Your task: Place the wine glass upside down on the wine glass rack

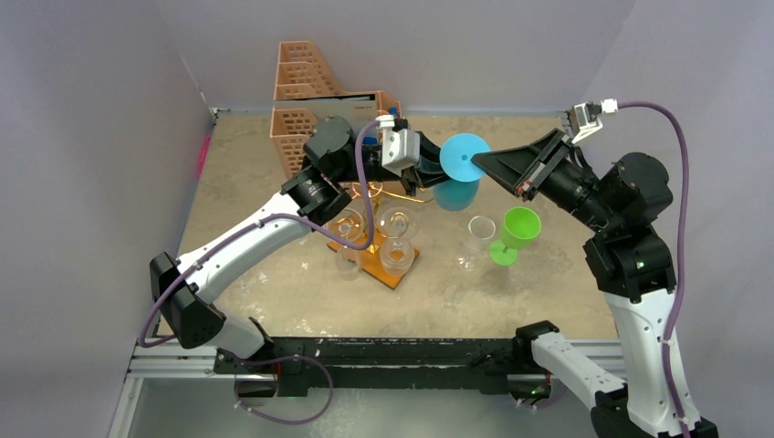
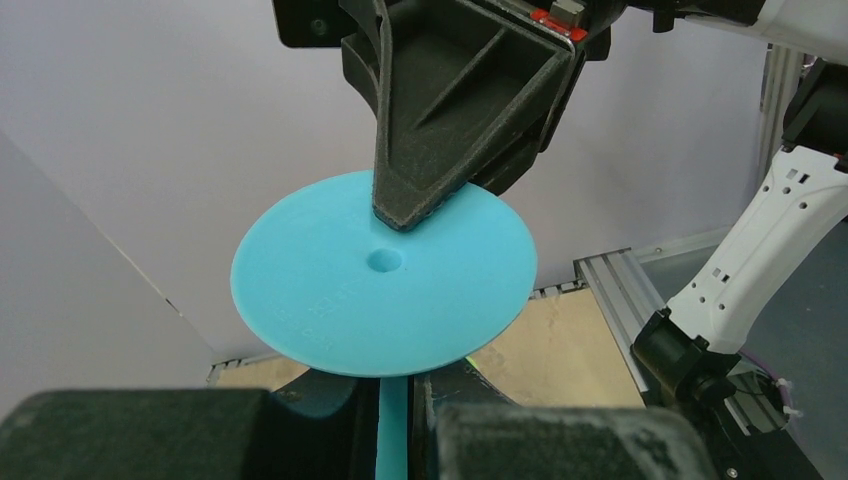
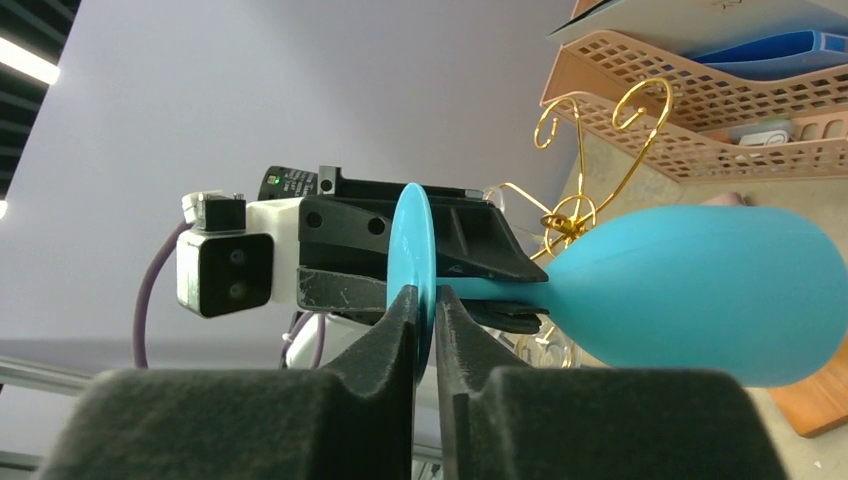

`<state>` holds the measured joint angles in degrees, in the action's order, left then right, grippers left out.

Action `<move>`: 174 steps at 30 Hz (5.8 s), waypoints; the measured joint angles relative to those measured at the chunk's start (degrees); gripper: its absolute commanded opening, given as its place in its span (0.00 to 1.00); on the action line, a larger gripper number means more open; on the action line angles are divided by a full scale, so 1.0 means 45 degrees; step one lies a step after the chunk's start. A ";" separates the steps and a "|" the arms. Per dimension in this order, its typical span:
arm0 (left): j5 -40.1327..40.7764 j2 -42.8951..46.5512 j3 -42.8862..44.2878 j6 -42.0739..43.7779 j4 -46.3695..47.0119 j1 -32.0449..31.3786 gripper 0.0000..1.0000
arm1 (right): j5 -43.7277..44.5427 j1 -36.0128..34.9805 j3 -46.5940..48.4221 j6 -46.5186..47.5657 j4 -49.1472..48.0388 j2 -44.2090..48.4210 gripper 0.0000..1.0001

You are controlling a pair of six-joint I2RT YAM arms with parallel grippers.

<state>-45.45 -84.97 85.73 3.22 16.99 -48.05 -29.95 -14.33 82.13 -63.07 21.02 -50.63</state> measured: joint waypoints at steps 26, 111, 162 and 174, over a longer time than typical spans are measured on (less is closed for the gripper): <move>0.1564 0.0695 -0.1258 -0.1496 0.0636 -0.0010 0.50 | 0.1719 -0.0029 -0.0772 0.0180 -0.0073 0.0398 0.00; 1.1322 0.8539 -0.2968 -0.3920 -0.9491 -0.0010 0.61 | 0.0918 -0.1613 -0.2424 0.0651 0.0199 -0.1739 0.01; 1.2021 0.9496 -0.2361 -0.4153 -1.1997 -0.0010 0.73 | 0.7509 -0.1647 -0.2118 0.5610 0.6581 -0.0204 0.44; 1.2818 0.9661 -0.2365 -0.4104 -1.2089 -0.0010 0.73 | 0.8723 -0.1647 -0.1515 0.7825 0.8932 -0.2429 0.37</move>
<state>12.23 -41.50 75.09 -15.25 -37.41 -48.10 9.30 -21.74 75.31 -27.86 61.21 -61.56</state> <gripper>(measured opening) 0.731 0.372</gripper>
